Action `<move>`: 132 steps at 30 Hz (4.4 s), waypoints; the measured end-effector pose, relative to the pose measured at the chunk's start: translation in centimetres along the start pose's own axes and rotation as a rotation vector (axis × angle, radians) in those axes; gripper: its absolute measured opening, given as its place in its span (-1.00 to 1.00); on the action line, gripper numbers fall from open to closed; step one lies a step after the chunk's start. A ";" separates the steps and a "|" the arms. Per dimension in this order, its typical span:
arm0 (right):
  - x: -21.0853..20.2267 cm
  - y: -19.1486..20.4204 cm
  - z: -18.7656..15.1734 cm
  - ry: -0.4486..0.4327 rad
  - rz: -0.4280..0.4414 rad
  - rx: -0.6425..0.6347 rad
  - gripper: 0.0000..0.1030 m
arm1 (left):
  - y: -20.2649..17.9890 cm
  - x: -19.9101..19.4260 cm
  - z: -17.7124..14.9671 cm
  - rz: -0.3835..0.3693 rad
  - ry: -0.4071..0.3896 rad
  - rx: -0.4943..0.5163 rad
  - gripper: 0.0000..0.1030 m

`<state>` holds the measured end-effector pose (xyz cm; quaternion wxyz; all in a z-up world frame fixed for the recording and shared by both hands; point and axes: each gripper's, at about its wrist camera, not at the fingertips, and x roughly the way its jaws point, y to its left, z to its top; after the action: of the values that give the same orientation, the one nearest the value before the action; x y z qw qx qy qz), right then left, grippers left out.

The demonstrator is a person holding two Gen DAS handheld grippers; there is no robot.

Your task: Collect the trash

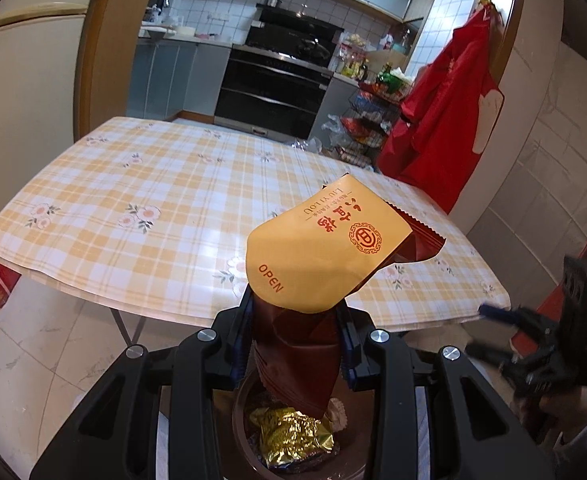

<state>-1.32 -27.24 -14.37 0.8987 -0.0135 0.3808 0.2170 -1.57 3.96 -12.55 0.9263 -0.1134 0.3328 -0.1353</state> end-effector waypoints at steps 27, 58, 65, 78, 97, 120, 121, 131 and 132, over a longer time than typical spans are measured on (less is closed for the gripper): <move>-1.8 -5.5 3.0 -0.101 -0.134 0.112 0.89 | -4.7 6.7 -3.1 -0.153 0.248 0.149 0.49; -8.1 -2.0 10.6 -0.268 -0.187 0.024 0.89 | -5.1 -2.5 10.1 0.191 -0.173 0.253 0.88; -10.7 -1.8 12.9 -0.329 -0.200 0.057 0.89 | -7.1 -5.7 13.2 0.214 -0.282 0.282 0.88; -11.0 -1.9 13.2 -0.329 -0.230 0.074 0.89 | -8.4 -6.2 13.0 0.199 -0.284 0.306 0.88; -10.6 -1.9 12.8 -0.308 -0.250 0.079 0.89 | -8.8 -5.5 13.0 0.221 -0.266 0.322 0.89; -10.4 -2.3 12.6 -0.300 -0.265 0.077 0.89 | -8.7 -5.1 12.8 0.232 -0.259 0.341 0.89; -10.4 -2.3 12.6 -0.300 -0.266 0.077 0.89 | -8.7 -5.1 12.8 0.232 -0.259 0.343 0.89; -10.4 -2.4 12.6 -0.299 -0.267 0.077 0.89 | -8.6 -5.1 12.4 0.234 -0.255 0.352 0.89; -10.4 -2.5 12.6 -0.298 -0.267 0.076 0.89 | -8.6 -5.0 12.4 0.235 -0.254 0.351 0.89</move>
<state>1.78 -31.04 1.39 0.9658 0.0024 0.2462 0.0808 1.24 -0.93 2.31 0.9756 0.0726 0.1960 -0.0670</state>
